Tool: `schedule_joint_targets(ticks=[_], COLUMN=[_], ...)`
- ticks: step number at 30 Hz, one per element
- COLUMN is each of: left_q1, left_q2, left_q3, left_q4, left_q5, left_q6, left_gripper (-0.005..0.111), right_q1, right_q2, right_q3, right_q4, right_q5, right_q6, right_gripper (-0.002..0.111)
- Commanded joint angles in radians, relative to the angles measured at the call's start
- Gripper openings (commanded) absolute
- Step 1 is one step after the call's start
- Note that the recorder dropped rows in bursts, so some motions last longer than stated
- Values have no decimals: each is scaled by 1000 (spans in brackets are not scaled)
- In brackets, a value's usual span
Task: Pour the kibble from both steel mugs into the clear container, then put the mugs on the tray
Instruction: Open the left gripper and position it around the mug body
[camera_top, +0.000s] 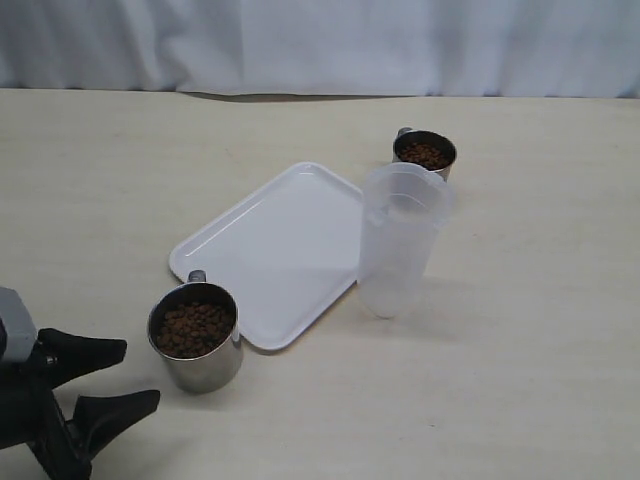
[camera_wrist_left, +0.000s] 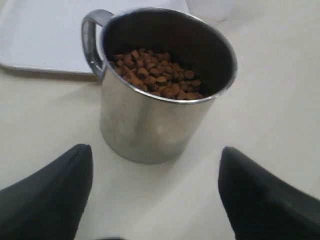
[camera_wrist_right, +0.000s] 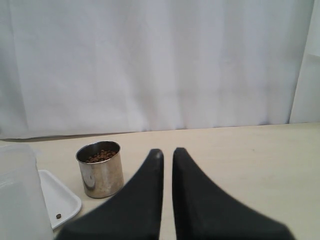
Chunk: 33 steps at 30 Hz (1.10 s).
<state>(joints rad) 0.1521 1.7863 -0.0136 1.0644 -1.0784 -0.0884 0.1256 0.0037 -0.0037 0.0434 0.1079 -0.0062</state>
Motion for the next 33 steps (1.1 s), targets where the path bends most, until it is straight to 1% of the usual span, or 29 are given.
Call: schedule_joint_targets(ticks=[1, 2, 3, 4, 5, 6, 13, 19, 25, 33], left_q1=[-111, -123, -143, -149, -153, -153, -153, -153, -153, -153], left_q2=[1, 1, 1, 1, 1, 1, 1, 1, 1, 1], left_q3=[-1, -1, -1, -1, -1, -1, -1, -1, -1, -1], left_q4=[-100, -140, -213, -232, -238, -238, -247, -308, -254, -269], left_q5=[22, 27, 26, 23, -5, -45, -104, -82, -109, -127], left_q6=[9, 9, 9, 9, 22, 39, 57, 57, 58, 72], left_gripper=[52, 54, 61, 64, 70, 72, 72, 72, 72, 72], right_q1=[-6, -6, -6, -6, -6, -6, -6, -6, -6, -6], right_q2=[-4, -4, -4, -4, -4, -4, -4, -4, -4, -4], right_q3=[4, 4, 4, 4, 4, 4, 4, 4, 4, 4], right_q4=[5, 5, 5, 5, 5, 5, 5, 5, 5, 5], right_q5=[1, 1, 1, 1, 1, 1, 1, 1, 1, 1], right_q6=[-3, -3, -3, -3, -3, -3, -3, -3, -3, -3], right_gripper=[5, 5, 5, 5, 5, 5, 5, 5, 5, 5])
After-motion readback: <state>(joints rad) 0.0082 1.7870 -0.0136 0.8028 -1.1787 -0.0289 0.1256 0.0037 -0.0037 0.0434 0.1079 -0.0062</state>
